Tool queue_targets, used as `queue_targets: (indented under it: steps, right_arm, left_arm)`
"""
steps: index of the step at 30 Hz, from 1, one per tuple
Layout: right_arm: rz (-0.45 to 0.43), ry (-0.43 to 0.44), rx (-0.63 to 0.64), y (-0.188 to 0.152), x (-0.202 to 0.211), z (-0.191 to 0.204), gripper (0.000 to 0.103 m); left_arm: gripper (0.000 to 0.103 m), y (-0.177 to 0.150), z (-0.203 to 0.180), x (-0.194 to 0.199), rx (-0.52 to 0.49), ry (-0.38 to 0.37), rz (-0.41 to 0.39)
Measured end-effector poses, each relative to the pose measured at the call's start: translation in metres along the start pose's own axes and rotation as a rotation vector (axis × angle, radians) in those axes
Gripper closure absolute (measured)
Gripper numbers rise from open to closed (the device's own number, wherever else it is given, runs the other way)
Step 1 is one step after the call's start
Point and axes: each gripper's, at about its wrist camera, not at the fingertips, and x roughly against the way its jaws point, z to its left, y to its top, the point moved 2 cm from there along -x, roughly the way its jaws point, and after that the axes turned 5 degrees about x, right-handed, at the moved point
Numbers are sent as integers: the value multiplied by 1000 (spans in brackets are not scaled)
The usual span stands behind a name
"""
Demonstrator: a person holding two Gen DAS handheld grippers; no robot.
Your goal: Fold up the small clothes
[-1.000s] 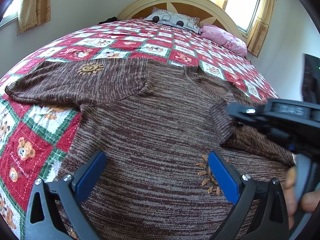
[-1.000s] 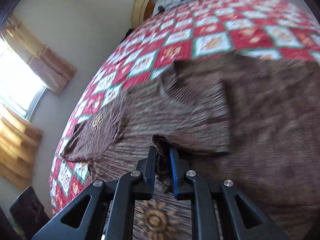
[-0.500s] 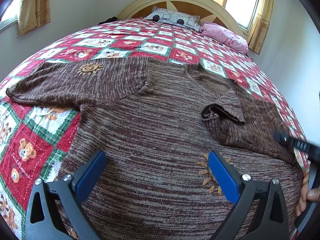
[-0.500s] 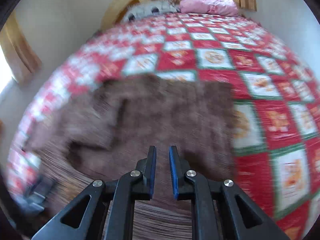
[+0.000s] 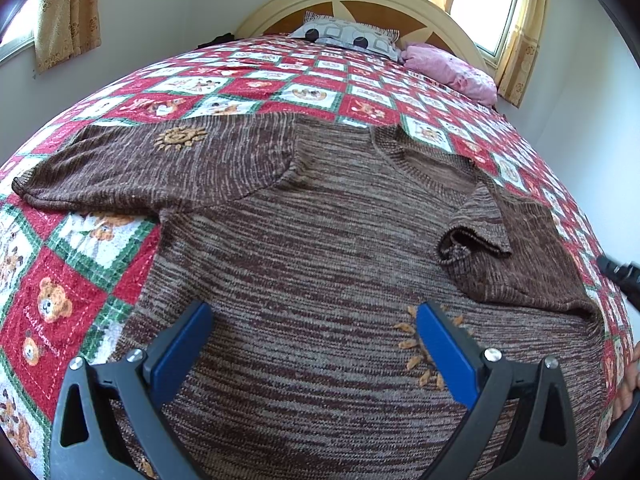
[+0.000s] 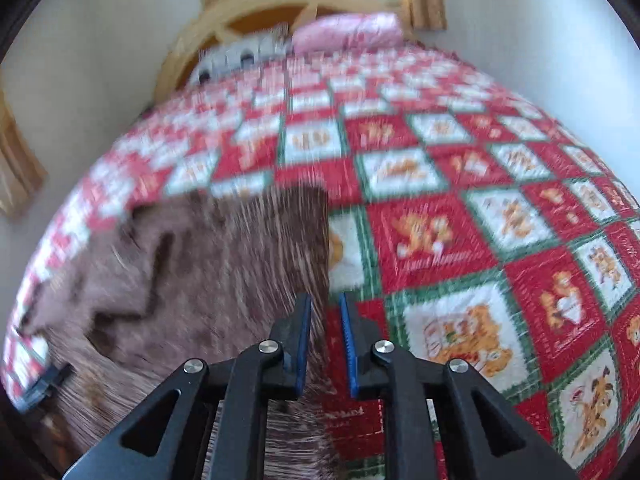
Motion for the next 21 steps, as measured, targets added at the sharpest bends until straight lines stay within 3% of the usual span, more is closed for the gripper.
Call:
queue_targets:
  steps: [5,9,12,16,19,21]
  right_arm:
    - [26,32,100,5,-12,45,88]
    - [115,60,141,-22,-51,62,88]
    - [68,38,172,-29,-51,65,86]
    - [54,65,146,-31,-50,60,85]
    - [49,79,132,-31,-51,58,85]
    - [46,82,129,-32,-50,58,85]
  left_arm:
    - [0,2,-11,-1,-53,-38,23]
    - [0,14,-37,5,-114,-104,27]
    - [0,21,-72,1,-226,-143,0]
    - [0,20,-114,-44,-415,25,43]
    - [0,33,-117,-71,-385,8,127]
    - [0,51,-110,-74,-330,41,109]
